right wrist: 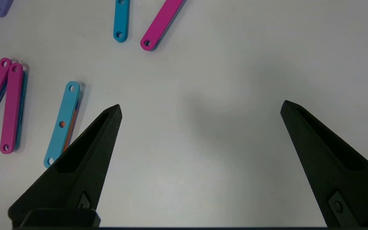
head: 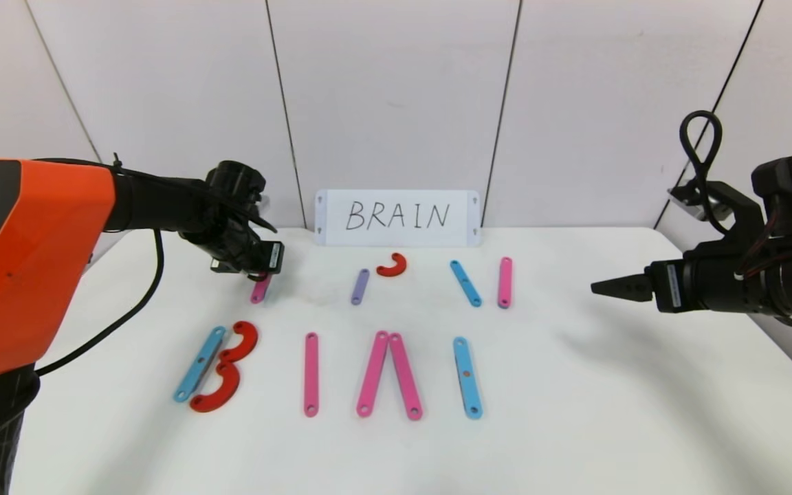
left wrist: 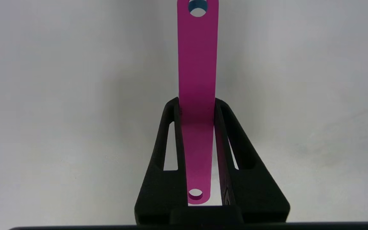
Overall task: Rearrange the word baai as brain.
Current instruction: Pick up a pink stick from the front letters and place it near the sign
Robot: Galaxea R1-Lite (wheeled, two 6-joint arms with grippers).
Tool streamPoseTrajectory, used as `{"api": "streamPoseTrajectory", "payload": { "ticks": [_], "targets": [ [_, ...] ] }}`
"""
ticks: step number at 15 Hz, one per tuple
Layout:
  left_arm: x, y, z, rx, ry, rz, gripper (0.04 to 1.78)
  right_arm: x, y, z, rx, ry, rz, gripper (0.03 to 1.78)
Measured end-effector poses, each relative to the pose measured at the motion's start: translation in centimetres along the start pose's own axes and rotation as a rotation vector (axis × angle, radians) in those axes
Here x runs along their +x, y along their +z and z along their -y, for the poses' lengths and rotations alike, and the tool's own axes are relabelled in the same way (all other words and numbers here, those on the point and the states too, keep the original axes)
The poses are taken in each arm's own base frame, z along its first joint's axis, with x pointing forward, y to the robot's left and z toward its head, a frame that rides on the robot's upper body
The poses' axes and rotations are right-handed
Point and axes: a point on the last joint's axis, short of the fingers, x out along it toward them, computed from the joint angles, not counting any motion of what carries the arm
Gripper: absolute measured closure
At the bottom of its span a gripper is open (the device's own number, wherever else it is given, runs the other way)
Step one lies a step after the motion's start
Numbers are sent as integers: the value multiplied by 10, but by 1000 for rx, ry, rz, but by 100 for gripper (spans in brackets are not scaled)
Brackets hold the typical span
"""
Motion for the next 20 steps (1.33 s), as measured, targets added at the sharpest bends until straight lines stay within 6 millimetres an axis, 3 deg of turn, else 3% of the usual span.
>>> {"api": "streamPoseTrajectory", "payload": {
  "ticks": [3, 5, 11, 14, 17, 20],
  "targets": [
    [9, -2, -2, -5, 5, -15, 145, 1, 0, 0, 0, 0, -2, 7],
    [11, -3, -3, -3, 6, -20, 130, 1, -1, 0, 0, 0, -3, 7],
    [6, -3, -2, -4, 6, -24, 37, 1, -1, 0, 1, -2, -5, 7],
    [-22, -2, 8, 5, -9, -35, 12, 1, -1, 0, 1, -2, -5, 7],
    [-58, -11, 29, 22, -37, -86, 7, 1, -1, 0, 2, -2, -4, 7],
    [-84, -35, 53, 35, -68, -154, 7, 2, -1, 1, 3, -3, -6, 7]
  ]
}}
